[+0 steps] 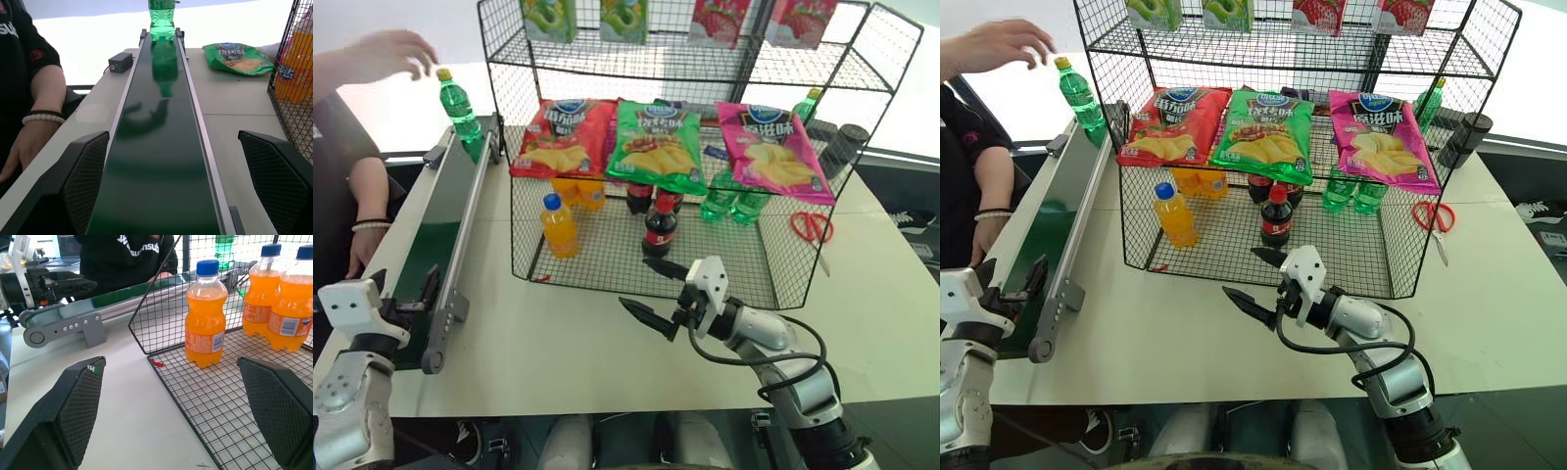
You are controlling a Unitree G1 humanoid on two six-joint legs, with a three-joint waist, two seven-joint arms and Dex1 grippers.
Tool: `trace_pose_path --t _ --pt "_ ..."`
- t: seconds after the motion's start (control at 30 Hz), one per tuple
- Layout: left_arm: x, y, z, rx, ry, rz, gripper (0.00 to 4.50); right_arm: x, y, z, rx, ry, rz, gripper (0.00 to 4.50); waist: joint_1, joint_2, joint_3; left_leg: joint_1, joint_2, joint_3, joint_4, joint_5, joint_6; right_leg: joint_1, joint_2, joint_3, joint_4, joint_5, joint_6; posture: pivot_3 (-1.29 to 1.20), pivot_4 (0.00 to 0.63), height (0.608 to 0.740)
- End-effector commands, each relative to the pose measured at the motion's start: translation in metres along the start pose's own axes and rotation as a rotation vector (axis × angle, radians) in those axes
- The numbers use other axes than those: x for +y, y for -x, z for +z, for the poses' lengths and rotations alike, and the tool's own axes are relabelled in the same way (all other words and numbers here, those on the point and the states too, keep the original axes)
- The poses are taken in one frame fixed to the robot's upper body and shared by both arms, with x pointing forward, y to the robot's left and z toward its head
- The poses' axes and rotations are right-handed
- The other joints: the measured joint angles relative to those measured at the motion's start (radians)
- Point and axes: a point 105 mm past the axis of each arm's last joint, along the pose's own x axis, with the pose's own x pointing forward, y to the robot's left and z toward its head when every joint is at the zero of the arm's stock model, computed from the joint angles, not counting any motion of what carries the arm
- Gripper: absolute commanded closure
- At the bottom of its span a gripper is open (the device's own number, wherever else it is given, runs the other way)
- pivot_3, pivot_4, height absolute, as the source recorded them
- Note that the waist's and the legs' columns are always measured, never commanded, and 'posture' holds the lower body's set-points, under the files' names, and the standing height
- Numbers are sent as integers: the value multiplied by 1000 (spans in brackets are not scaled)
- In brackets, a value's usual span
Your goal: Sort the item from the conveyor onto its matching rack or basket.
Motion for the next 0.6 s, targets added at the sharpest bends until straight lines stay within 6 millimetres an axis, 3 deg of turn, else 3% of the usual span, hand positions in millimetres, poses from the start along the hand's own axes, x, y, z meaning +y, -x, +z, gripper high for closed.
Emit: trace_pose_path --t 0.03,0.6 --pt "0 -3 8 -37 -25 14 0 4 -5 22 -66 86 23 31 0 0 0 0 0 0 0 0 0 0 0 0 0 0 0 0 150 724" --pt "-1 -7 3 -50 -3 82 0 13 -12 23 -47 -30 92 31 0 0 0 0 0 0 0 0 0 0 0 0 0 0 0 0 150 724"
